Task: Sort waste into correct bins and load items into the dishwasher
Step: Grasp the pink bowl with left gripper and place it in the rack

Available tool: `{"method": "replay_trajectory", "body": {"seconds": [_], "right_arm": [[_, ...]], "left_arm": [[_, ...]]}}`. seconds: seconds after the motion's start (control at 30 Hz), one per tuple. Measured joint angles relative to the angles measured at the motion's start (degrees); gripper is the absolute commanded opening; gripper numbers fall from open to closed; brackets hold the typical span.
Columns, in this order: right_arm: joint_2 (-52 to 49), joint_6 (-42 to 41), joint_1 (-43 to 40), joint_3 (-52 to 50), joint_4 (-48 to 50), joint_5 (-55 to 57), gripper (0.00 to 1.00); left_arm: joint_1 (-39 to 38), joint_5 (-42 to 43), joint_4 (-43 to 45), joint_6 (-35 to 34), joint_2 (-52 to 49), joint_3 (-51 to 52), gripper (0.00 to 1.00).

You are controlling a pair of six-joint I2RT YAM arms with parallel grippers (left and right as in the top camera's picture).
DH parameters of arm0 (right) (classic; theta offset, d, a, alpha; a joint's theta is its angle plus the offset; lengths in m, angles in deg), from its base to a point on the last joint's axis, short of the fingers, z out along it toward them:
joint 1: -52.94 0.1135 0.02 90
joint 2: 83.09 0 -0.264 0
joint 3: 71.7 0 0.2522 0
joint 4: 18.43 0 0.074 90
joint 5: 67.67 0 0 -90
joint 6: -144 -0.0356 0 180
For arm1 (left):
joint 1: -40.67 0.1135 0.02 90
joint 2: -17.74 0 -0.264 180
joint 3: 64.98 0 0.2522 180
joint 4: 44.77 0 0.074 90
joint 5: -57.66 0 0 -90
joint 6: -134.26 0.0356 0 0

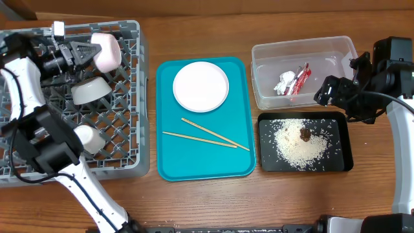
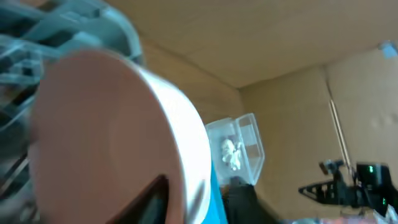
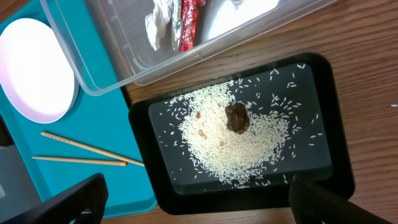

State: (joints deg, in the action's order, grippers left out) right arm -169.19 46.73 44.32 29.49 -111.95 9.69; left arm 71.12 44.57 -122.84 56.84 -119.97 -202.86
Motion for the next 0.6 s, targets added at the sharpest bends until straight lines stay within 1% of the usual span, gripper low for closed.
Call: {"method": "replay_trajectory", "body": {"seconds": [0.03,0.07,0.13,0.2,0.27,0.3,0.47,0.57,0.6], "right_arm": [[0.0,0.0,0.0,0.0,0.0,0.0,0.95],[0.0,0.0,0.0,0.0,0.0,0.0,0.95],[0.0,0.0,0.0,0.0,0.0,0.0,0.95],[0.0,0.0,0.0,0.0,0.0,0.0,0.95],[0.0,0.0,0.0,0.0,-0.1,0.0,0.95],[0.0,0.0,0.0,0.0,-0.2,0.0,0.95],[0.0,0.0,0.0,0.0,-0.3,0.0,0.95],[0.0,0.0,0.0,0.0,-0.5,0.0,0.96],[0.0,0.0,0.0,0.0,-0.5,0.0,0.98]], "left_arm": [[0.8,-1.7,-1.2,0.1,0.0,0.0,0.65],[1.3,-2.5,-1.8,0.2,0.0,0.0,0.72],[2.3,-3.7,-3.8,0.2,0.0,0.0,0.75],[3.1,-4.1,-5.0,0.5,0.0,0.0,0.82],[3.9,-4.0,-6.1,1.1,0.0,0.0,0.96],[4.4,-3.8,-7.0,1.4,0.0,0.0,1.00],[5.3,-4.9,-7.4,2.7,1.9,0.0,1.00],[5.1,-7.7,-7.2,2.7,6.0,0.0,1.00],[5.0,-9.0,-7.3,2.7,8.1,0.0,1.00]]}}
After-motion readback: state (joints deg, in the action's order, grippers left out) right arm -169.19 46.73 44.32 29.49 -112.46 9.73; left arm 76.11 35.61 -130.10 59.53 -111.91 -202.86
